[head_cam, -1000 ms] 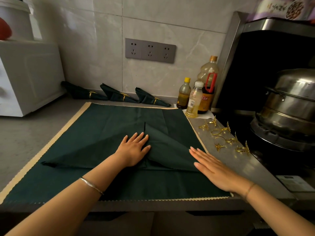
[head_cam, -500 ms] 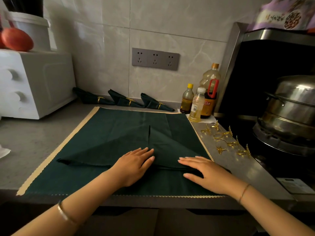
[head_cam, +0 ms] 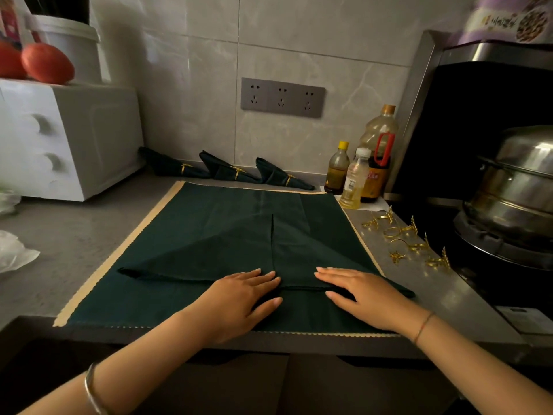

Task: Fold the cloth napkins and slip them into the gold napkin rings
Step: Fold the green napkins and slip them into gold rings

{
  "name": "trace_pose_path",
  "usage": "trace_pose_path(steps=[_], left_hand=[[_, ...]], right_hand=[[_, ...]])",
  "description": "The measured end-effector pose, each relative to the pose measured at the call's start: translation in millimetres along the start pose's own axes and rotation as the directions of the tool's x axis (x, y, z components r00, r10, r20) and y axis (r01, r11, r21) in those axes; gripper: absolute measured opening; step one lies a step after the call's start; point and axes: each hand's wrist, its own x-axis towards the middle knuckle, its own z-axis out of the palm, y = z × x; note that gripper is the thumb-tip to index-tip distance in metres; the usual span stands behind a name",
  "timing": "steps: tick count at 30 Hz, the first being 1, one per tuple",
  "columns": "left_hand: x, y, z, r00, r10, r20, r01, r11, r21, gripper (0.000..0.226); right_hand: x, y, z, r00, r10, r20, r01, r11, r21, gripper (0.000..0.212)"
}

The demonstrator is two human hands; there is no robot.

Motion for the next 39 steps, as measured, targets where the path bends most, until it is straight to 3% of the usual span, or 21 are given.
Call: trace_pose_path(steps=[7,10,12,14,17,21,25,27,29,33,39], left_hand=[[-1.4,-5.0,1.6,0.999,0.046,-0.002,-0.045,0.999,0.025,0.080],[-2.9,-6.5,3.9,0.998,0.063,-0.018,-0.062,0.998,0.027,0.078],[-4.8,-7.8,5.1,0.997,0.075,-0.030,-0.075,0.997,0.014,0.075],[-5.5,-9.5,6.6,0.995,0.088,-0.038,-0.087,0.996,0.008,0.074],[-5.7,-7.0,8.5,0.993,0.107,-0.046,-0.106,0.994,0.022,0.075],[-8.6,-5.1,11.5,0.994,0.104,-0.040,-0.103,0.995,0.015,0.066],[-10.6,-3.4,9.6,0.995,0.086,-0.045,-0.087,0.996,-0.015,0.059],[-10.2,-1.5,8.2,0.997,0.072,-0.041,-0.074,0.996,-0.057,0.059],[-9.2,-0.3,6.7,0.997,0.052,-0.048,-0.058,0.992,-0.114,0.060],[-2.7,-0.7,-1.1,0.994,-0.021,-0.107,-0.008,0.967,-0.256,0.056],[7.7,-1.4,-0.5,0.985,0.015,-0.171,-0.017,1.000,-0.008,0.071]], right_hand=[[0.6,7.2,-3.4,0.999,0.012,0.030,-0.012,1.000,0.018,0.048],[-4.6,23.6,-16.5,0.997,0.074,0.037,-0.072,0.996,-0.057,0.052],[-11.2,38.2,-31.1,0.990,0.143,0.022,-0.141,0.988,-0.065,0.043],[-13.7,51.3,-49.2,0.979,0.205,-0.003,-0.204,0.978,0.040,0.030],[-7.3,63.5,-75.9,0.965,0.232,-0.125,-0.187,0.937,0.296,0.025],[31.3,61.5,-79.6,0.885,0.379,-0.269,-0.083,0.699,0.710,0.021],[97.8,51.0,-64.3,0.858,0.443,-0.261,0.022,0.476,0.879,0.030],[128.6,43.2,-54.7,0.851,0.468,-0.239,0.024,0.420,0.907,0.032],[152.4,35.3,-41.2,0.860,0.461,-0.218,0.007,0.417,0.909,0.032],[182.1,28.1,-11.9,0.870,0.439,-0.227,-0.050,0.535,0.843,0.026],[200.2,28.1,12.7,0.871,0.445,-0.207,-0.100,0.573,0.814,0.028]])
